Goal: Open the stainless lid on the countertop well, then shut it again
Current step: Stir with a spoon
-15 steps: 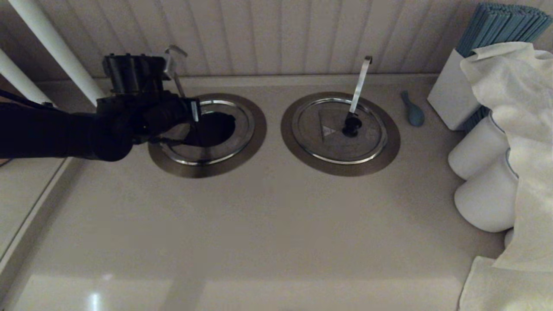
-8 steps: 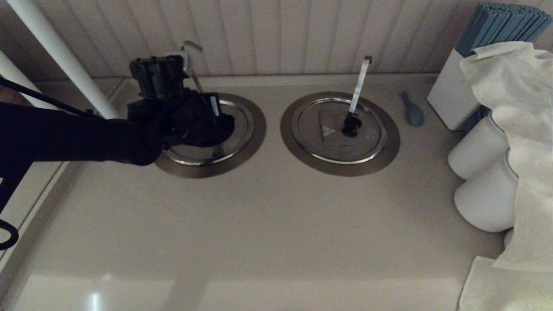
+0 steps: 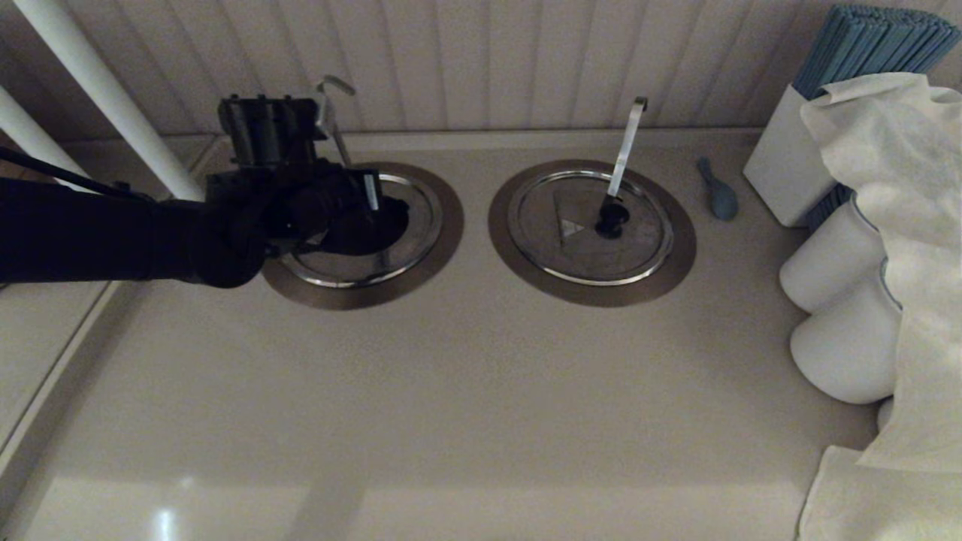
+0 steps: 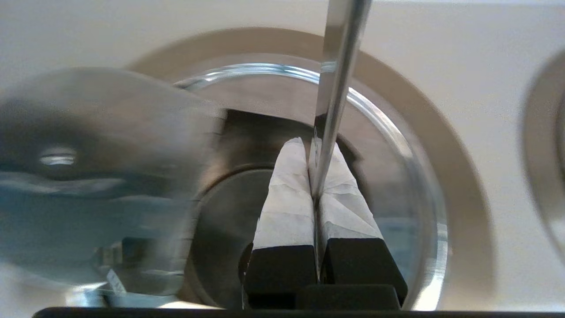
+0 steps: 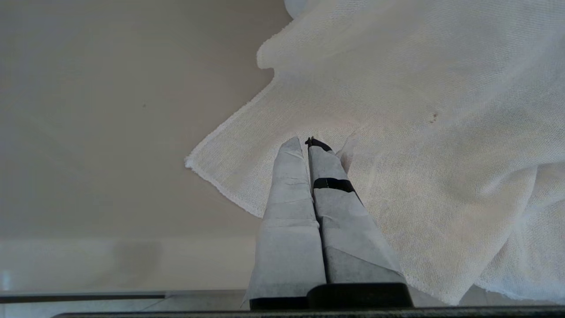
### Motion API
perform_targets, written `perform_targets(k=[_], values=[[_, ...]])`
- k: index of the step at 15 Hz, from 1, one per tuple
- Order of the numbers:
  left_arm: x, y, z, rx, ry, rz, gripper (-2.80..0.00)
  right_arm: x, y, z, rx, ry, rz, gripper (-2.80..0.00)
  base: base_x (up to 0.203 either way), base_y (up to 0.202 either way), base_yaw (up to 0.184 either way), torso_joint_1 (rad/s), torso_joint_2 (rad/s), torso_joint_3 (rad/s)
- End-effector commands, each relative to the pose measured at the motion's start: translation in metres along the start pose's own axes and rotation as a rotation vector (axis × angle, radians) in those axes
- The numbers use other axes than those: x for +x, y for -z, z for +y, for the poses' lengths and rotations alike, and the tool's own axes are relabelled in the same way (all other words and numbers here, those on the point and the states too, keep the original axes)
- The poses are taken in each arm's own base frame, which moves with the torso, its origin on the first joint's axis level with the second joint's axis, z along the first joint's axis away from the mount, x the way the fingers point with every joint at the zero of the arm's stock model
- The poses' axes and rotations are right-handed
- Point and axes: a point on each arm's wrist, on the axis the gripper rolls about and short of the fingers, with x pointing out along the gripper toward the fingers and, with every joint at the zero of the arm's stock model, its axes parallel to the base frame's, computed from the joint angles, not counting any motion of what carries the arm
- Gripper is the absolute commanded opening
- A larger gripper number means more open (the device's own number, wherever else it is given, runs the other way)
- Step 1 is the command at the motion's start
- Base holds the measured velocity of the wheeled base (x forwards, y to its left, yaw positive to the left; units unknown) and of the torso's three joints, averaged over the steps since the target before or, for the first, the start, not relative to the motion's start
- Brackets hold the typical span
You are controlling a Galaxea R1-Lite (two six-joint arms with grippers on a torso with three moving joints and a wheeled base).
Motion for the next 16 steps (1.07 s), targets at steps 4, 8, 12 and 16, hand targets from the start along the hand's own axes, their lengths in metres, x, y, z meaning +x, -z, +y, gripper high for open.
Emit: perform_targets(k=[4,8,12,16], values=[[0.007,0.003,0.021,0.052,-0.057,0.004,-2.80,0.000,0.000,0.000,0.000,-0.001,0.001,-2.80,0.000,0.000,0.000,0.000,0.00,0.000],[0.035,0.029,0.005,0.066,-0.074,-0.007,-2.80,0.000,0.000,0.000,0.000,-0.001,0.001,-2.80,0.000,0.000,0.000,0.000,0.00,0.000],[0.043,0.039,-0.017,0.092,-0.080,-0.044,-2.80,0.000,0.000,0.000,0.000,-0.001,0.000,-2.80,0.000,0.000,0.000,0.000,0.00,0.000],[0.041,0.035,-0.025,0.075,-0.060,-0.059,-2.80,0.000,0.000,0.000,0.000,-0.001,0.000,-2.80,0.000,0.000,0.000,0.000,0.00,0.000]])
